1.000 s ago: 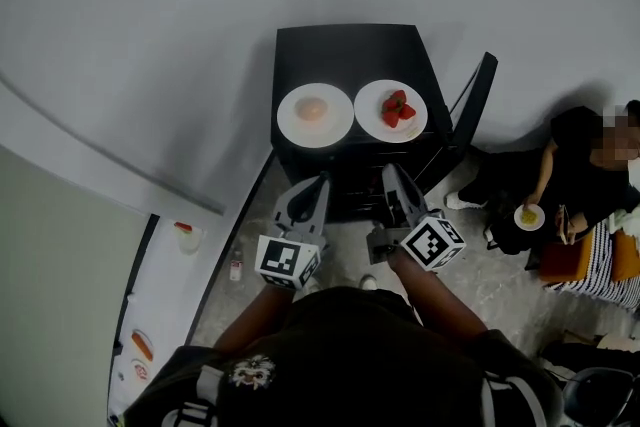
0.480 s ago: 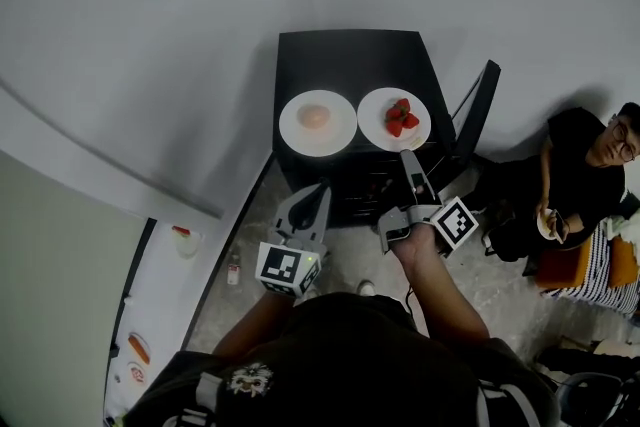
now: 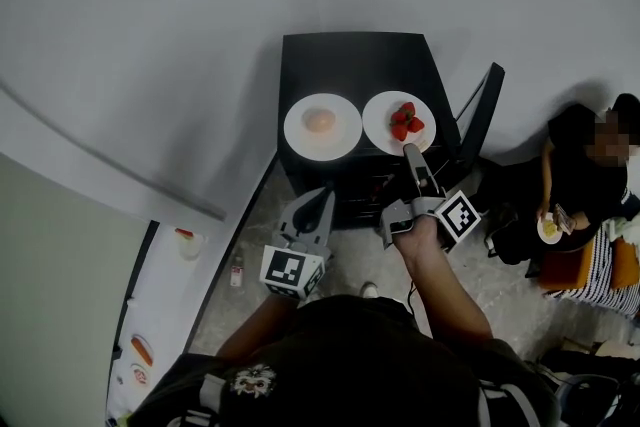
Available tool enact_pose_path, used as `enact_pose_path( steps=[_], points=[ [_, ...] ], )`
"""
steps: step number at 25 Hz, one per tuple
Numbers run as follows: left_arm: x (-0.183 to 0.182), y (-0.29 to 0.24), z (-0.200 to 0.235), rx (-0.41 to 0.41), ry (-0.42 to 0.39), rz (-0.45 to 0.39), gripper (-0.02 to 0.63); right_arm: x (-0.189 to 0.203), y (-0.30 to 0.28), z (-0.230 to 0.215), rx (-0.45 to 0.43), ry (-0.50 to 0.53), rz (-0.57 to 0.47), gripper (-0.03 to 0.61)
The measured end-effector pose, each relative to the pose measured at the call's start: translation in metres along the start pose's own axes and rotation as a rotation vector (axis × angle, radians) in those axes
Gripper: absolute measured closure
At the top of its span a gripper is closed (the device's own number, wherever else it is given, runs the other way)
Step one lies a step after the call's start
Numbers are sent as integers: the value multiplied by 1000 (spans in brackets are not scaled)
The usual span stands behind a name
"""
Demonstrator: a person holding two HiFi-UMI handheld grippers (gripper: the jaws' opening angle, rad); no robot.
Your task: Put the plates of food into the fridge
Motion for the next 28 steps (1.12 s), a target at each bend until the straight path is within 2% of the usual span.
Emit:
enact_pose_path(
  steps=[4,8,11,13,21,28],
  points=[
    [5,10,3,-16,-19,29,591,-1,0,-1,1,-16,-9,448],
    [1,16,5,-32,-41,7,591,0,0,-2,16,-33,-10,456],
    [1,15,6,-27,-49,12,591,-1,1,-6,35,-34,-18,497],
    [2,14,7,-27,-43,14,591,-1,1,-8,31,-42,-20,518],
    [3,12,8,-39,-32,-18,591,-2,1,-9,31,-28,-16,525],
    [11,8,15,-44,-13,5,591,-3,0,-13,22,-6,-12,532]
  ],
)
Point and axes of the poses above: the fingertips, and each gripper's own axes: y backward along the fingers, z to its left, x out of its underside, the point moved 6 cm from there along y, backward along the fingers, and after that the axes turned 6 degrees about -z, right-handed, at the moved point
